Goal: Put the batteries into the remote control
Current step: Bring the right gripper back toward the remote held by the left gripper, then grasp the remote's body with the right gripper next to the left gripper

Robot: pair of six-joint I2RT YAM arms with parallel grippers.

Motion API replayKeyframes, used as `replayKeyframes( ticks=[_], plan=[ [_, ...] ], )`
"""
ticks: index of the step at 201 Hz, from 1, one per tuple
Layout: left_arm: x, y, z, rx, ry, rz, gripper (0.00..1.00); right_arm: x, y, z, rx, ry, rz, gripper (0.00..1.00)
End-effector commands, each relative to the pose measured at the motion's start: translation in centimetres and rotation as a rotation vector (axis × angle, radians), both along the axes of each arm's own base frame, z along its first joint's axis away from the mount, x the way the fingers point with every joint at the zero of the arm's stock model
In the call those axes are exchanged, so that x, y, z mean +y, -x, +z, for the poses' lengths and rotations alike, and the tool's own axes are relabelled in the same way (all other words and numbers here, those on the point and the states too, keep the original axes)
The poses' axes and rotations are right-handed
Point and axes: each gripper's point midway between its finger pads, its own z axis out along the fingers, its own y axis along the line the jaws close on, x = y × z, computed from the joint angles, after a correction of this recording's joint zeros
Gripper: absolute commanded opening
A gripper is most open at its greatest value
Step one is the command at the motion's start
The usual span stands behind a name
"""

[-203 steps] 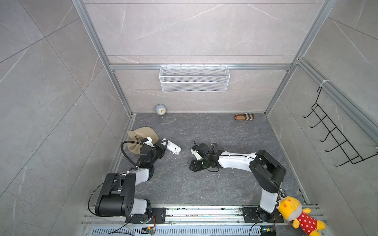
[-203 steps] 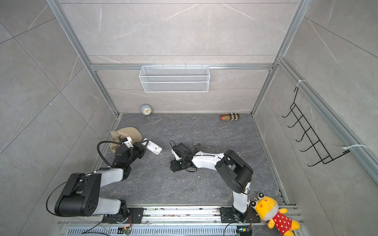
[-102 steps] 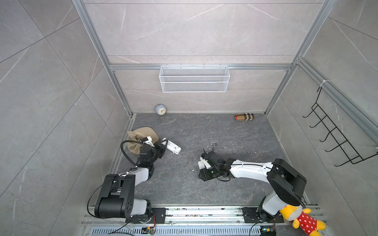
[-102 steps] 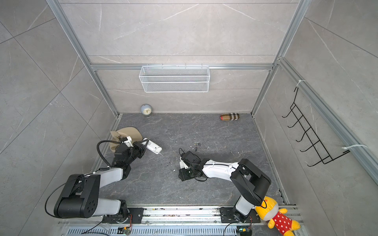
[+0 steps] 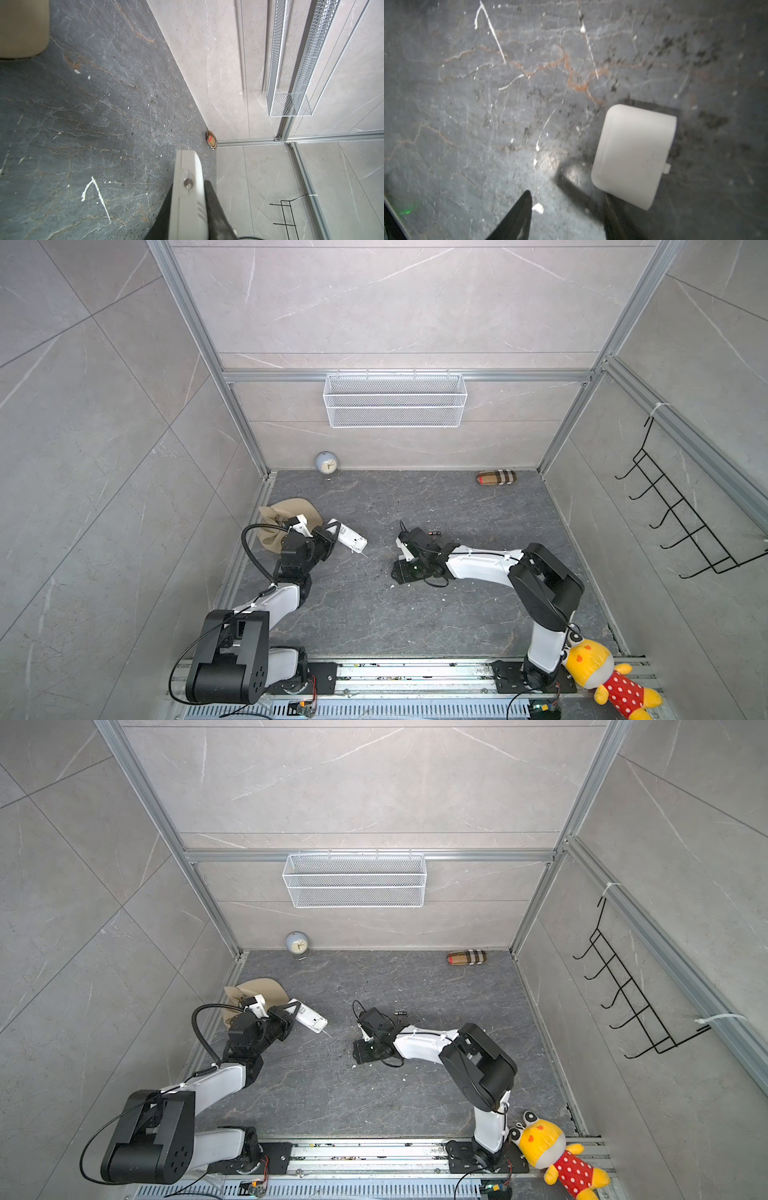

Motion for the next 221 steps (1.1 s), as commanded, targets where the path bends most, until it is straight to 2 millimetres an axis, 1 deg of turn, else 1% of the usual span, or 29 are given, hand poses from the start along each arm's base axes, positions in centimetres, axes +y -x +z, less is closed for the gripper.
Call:
replayKeyframes(
  ticks=[1, 22, 32, 40, 52, 67, 80, 90, 107, 125, 135, 145, 186, 206, 221],
  plan=[
    [-0.1, 0.1, 2.3, -0.075, -0.028, -0.027, 0.00, -2.0, -0.6, -2.9, 0.047, 0.138, 0.022, 0.56],
    [-0.3, 0.5, 2.8, -0.079, -0.021, -0.040, 0.00, -1.8, -2.1, -2.7, 0.037, 0.146, 0.036, 0.56],
    [-0.4, 0.6, 3.1, -0.079, -0.015, -0.044, 0.00, -1.5, -2.6, -2.0, 0.037, 0.117, 0.037, 0.56],
    [-0.5, 0.7, 3.3, -0.080, -0.007, -0.052, 0.00, -1.2, -2.5, -0.9, 0.043, 0.077, 0.041, 0.56],
    [-0.7, 0.9, 3.5, -0.083, 0.012, -0.057, 0.00, -0.5, -2.3, 1.7, 0.031, -0.010, 0.035, 0.57],
    [-0.7, 0.8, 4.1, -0.100, 0.052, -0.047, 0.00, -0.1, -2.0, 5.9, -0.006, -0.143, -0.002, 0.59],
    [-0.7, 0.5, 4.6, -0.109, 0.093, -0.037, 0.00, 0.3, -1.9, 9.0, -0.031, -0.268, -0.040, 0.65],
    [-0.8, 0.2, 5.1, -0.124, 0.122, -0.028, 0.00, 1.1, -1.7, 11.4, -0.036, -0.392, -0.058, 0.70],
    [-1.4, -0.3, 6.0, -0.142, 0.153, -0.008, 0.00, 2.5, -1.6, 14.6, -0.012, -0.570, -0.090, 0.76],
    [-3.1, -0.6, 7.4, -0.174, 0.162, -0.009, 0.01, 3.5, -2.5, 17.1, 0.013, -0.744, -0.164, 0.79],
    [-3.9, -0.8, 8.1, -0.190, 0.167, -0.007, 0.01, 3.8, -3.0, 18.0, 0.028, -0.820, -0.210, 0.80],
    [-4.3, -1.0, 8.8, -0.201, 0.177, 0.005, 0.01, 4.3, -3.4, 18.9, 0.029, -0.871, -0.219, 0.81],
    [-4.5, -2.0, 11.0, -0.251, 0.261, 0.067, 0.01, 5.3, -4.6, 19.6, 0.048, -0.915, -0.247, 0.82],
    [-5.4, -2.1, 11.4, -0.255, 0.277, 0.066, 0.01, 5.6, -5.0, 20.3, 0.040, -0.947, -0.262, 0.81],
    [-5.8, -2.1, 10.9, -0.247, 0.285, 0.082, 0.01, 6.1, -5.2, 21.0, 0.037, -0.976, -0.262, 0.78]
  ],
)
